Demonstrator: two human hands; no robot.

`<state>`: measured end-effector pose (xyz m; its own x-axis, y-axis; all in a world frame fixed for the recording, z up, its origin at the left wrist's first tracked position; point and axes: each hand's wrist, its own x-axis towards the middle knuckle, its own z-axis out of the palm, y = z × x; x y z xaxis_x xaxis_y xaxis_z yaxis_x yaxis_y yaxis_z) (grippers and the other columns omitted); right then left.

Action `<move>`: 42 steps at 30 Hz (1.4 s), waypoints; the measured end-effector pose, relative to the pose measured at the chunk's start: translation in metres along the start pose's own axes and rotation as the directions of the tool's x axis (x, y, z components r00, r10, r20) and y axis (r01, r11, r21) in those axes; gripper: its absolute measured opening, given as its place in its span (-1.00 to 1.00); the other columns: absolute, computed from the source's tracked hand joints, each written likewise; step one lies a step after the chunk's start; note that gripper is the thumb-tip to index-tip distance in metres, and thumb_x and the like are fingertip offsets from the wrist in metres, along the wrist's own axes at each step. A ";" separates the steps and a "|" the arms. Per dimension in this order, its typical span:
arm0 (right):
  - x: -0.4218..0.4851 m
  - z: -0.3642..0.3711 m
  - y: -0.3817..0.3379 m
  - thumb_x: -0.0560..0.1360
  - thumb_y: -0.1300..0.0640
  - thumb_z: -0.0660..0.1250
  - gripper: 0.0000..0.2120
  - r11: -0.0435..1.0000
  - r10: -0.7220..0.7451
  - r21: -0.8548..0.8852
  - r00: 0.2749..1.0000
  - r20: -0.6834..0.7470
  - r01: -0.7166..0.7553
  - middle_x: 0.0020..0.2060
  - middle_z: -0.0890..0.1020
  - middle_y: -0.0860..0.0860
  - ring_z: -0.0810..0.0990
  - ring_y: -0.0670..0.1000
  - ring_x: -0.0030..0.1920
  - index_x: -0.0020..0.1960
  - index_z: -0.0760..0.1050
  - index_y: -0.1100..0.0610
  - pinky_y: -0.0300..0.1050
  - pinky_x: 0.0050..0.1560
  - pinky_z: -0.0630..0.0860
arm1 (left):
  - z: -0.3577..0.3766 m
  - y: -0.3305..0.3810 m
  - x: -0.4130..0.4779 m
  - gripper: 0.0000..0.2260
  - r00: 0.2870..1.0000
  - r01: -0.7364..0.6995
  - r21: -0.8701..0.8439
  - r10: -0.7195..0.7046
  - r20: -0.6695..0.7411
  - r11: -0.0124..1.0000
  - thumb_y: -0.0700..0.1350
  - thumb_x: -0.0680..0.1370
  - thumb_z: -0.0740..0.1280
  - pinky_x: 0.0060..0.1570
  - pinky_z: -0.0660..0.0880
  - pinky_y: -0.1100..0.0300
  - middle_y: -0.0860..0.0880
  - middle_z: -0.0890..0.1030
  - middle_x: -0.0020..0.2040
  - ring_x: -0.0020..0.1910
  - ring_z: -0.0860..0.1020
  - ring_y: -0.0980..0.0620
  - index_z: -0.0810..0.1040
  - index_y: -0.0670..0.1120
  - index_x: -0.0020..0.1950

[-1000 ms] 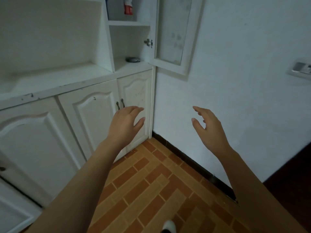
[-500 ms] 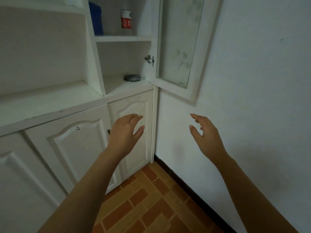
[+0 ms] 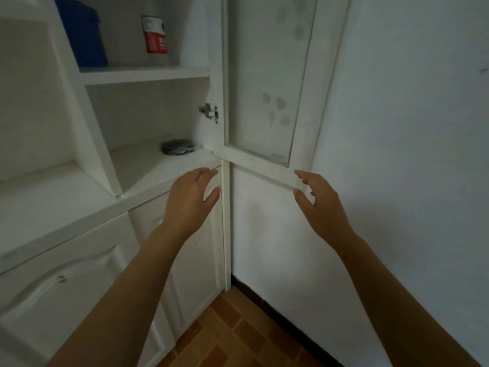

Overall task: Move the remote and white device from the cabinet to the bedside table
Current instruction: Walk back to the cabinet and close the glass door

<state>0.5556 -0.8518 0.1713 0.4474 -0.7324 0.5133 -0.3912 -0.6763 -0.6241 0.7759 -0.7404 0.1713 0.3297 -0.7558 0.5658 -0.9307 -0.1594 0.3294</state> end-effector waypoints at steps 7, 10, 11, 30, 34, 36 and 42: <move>0.044 0.006 0.022 0.52 0.15 0.22 -0.63 0.990 0.098 -0.085 0.987 -0.128 -0.109 0.25 0.48 0.10 0.45 0.09 0.24 0.33 0.33 0.10 0.13 0.25 0.42 | 0.047 -0.021 0.078 -0.66 0.989 -0.129 -0.117 0.136 0.062 0.985 -0.11 0.54 0.28 0.28 0.30 -0.05 -0.22 0.49 0.27 0.25 0.44 -0.19 0.43 -0.16 0.29; 0.051 -0.003 0.038 0.52 0.16 0.22 -0.62 0.979 0.119 -0.145 0.982 -0.149 -0.141 0.26 0.47 0.11 0.45 0.08 0.24 0.33 0.33 0.11 0.11 0.26 0.42 | 0.073 -0.018 0.097 -0.65 0.980 -0.156 -0.165 0.173 0.094 0.974 -0.12 0.53 0.29 0.27 0.32 -0.09 -0.23 0.48 0.28 0.25 0.43 -0.21 0.42 -0.17 0.30; 0.054 -0.007 0.043 0.52 0.16 0.22 -0.62 0.976 0.127 -0.158 0.979 -0.159 -0.153 0.26 0.47 0.10 0.45 0.08 0.24 0.33 0.33 0.11 0.09 0.25 0.42 | 0.082 -0.016 0.102 -0.64 0.978 -0.158 -0.177 0.178 0.104 0.972 -0.11 0.53 0.29 0.28 0.31 -0.09 -0.23 0.46 0.30 0.26 0.42 -0.21 0.41 -0.16 0.31; 0.162 -0.002 0.097 0.53 0.16 0.21 -0.34 0.976 0.218 -0.019 0.975 -0.034 -0.219 0.46 0.21 0.06 0.33 0.08 0.37 0.48 -0.09 0.03 -0.03 0.30 0.37 | 0.173 -0.010 0.180 -0.25 0.932 -0.229 -0.120 0.253 0.260 0.966 -0.09 0.48 0.35 0.36 0.23 -0.15 -0.13 -0.08 0.53 0.46 0.11 -0.16 -0.11 0.05 0.48; 0.170 0.000 0.096 0.54 0.22 0.17 -0.39 0.980 0.192 0.054 0.981 -0.002 -0.191 0.42 0.31 0.05 0.37 0.06 0.35 0.48 -0.05 0.02 -0.03 0.30 0.39 | 0.183 -0.014 0.186 -0.24 0.923 -0.253 -0.116 0.276 0.269 0.960 -0.09 0.47 0.36 0.35 0.23 -0.18 -0.11 -0.08 0.53 0.47 0.08 -0.15 -0.10 0.06 0.48; 0.171 0.001 0.096 0.55 0.23 0.15 -0.42 0.976 0.203 0.075 0.979 0.005 -0.202 0.35 0.40 0.07 0.45 0.03 0.25 0.47 -0.01 0.01 -0.17 0.17 0.44 | 0.186 -0.016 0.188 -0.23 0.920 -0.257 -0.109 0.277 0.278 0.960 -0.09 0.47 0.35 0.36 0.23 -0.18 -0.09 -0.08 0.53 0.48 0.06 -0.13 -0.12 0.07 0.48; 0.169 0.001 0.089 0.55 0.24 0.14 -0.50 0.964 0.237 0.122 0.972 0.008 -0.236 0.28 0.47 0.09 0.54 0.05 0.14 0.44 0.09 0.05 -0.20 0.04 0.43 | 0.189 -0.020 0.187 -0.23 0.916 -0.257 -0.121 0.282 0.284 0.959 -0.08 0.48 0.34 0.36 0.22 -0.19 -0.07 -0.06 0.53 0.48 0.04 -0.12 -0.14 0.08 0.47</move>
<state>0.5972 -1.0355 0.2022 0.3483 -0.8711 0.3462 -0.3843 -0.4696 -0.7949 0.8264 -0.9984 0.1272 -0.0054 -0.9181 0.3964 -0.9577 0.1188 0.2621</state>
